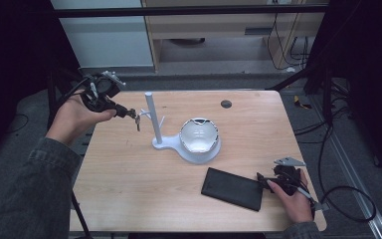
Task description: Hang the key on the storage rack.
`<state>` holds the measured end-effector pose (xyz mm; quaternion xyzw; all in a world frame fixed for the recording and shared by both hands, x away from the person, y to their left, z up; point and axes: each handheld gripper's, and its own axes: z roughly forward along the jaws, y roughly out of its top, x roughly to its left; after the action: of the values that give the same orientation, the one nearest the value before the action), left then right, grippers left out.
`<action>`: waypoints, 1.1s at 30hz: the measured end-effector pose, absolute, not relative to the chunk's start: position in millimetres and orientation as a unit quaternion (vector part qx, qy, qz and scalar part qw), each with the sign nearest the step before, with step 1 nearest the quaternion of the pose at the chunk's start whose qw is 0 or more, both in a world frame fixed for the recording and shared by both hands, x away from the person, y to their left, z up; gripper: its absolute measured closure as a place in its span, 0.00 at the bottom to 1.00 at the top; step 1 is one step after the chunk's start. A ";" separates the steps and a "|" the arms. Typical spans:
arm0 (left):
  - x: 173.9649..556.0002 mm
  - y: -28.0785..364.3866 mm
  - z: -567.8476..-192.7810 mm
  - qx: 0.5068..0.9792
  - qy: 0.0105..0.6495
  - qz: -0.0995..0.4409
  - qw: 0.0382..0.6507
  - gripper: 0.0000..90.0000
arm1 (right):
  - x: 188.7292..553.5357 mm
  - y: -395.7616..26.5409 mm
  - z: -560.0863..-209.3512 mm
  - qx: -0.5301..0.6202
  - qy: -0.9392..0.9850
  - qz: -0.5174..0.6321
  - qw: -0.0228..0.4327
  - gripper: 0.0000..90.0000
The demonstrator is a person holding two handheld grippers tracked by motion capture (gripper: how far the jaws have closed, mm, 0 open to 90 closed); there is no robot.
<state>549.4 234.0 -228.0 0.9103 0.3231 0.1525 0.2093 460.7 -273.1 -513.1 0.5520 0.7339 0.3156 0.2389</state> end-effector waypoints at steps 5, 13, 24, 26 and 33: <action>552.1 231.8 -228.5 0.911 0.324 0.150 0.208 0.94 | 460.6 -272.9 -513.1 0.551 0.734 0.316 0.239 0.03; 557.6 228.0 -229.9 0.910 0.326 0.153 0.205 0.94 | 460.6 -272.9 -513.0 0.551 0.735 0.316 0.238 0.03; 566.1 220.6 -238.3 0.909 0.326 0.165 0.199 0.94 | 460.6 -272.9 -513.0 0.550 0.735 0.316 0.238 0.03; 564.8 221.2 -238.9 0.905 0.326 0.177 0.209 0.92 | 460.6 -272.9 -513.0 0.550 0.735 0.317 0.238 0.03; 543.8 236.3 -243.3 0.881 0.329 0.220 0.260 0.62 | 460.6 -273.0 -513.0 0.549 0.736 0.317 0.238 0.03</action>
<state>543.8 236.3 -243.3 0.8808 0.3286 0.2200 0.2603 460.6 -273.0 -513.0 0.5490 0.7360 0.3168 0.2378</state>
